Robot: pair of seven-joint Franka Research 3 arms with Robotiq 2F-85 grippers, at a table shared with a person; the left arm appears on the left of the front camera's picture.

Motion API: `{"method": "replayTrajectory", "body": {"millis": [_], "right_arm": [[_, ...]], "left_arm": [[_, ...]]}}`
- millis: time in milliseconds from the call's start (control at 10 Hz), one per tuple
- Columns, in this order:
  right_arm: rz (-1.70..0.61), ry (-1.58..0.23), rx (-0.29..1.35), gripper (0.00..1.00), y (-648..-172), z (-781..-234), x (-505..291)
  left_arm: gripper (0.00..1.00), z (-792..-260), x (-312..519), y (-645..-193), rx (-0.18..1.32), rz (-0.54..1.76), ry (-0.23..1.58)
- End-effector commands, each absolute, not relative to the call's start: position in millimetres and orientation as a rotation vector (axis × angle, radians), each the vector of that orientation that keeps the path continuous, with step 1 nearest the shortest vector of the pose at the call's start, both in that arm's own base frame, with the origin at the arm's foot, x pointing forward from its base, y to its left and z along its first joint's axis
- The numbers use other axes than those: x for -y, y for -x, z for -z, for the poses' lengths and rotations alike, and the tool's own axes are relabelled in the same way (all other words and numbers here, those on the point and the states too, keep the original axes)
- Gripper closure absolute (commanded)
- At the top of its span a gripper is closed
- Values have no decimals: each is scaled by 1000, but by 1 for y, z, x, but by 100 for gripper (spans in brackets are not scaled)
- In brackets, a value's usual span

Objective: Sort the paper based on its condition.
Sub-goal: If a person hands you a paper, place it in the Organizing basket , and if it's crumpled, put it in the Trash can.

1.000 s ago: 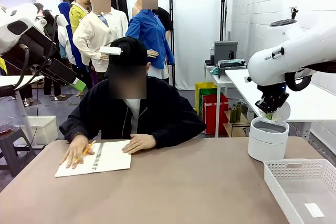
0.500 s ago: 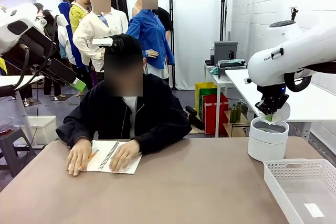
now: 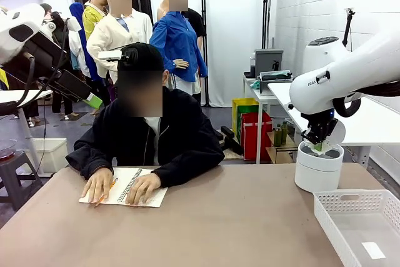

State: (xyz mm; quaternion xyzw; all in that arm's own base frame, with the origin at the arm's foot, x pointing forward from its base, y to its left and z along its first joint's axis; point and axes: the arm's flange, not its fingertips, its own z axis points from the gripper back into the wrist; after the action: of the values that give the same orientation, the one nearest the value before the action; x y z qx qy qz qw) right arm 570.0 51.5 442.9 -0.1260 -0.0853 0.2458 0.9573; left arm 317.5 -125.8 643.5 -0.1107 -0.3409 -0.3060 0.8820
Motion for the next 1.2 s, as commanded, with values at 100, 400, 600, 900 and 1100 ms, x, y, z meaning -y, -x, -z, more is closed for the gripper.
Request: {"method": "replayTrajectory", "body": {"millis": [100, 400, 600, 900, 1100], "right_arm": [[-499, 256, 173, 95, -570, -443, -52], [-507, 268, 173, 56, -570, -443, -52], [-509, 272, 176, 17, -568, -446, -53], [-521, 273, 178, 0, -561, -450, -58], [-523, 280, 178, 0, -560, -451, -60]], "left_arm": [[0, -644, 125, -317, 711, 636, 232], [0, -644, 125, -317, 711, 636, 232], [0, -644, 125, -317, 711, 636, 232], [0, -644, 125, -317, 711, 636, 232], [0, -644, 125, -317, 711, 636, 232]]}}
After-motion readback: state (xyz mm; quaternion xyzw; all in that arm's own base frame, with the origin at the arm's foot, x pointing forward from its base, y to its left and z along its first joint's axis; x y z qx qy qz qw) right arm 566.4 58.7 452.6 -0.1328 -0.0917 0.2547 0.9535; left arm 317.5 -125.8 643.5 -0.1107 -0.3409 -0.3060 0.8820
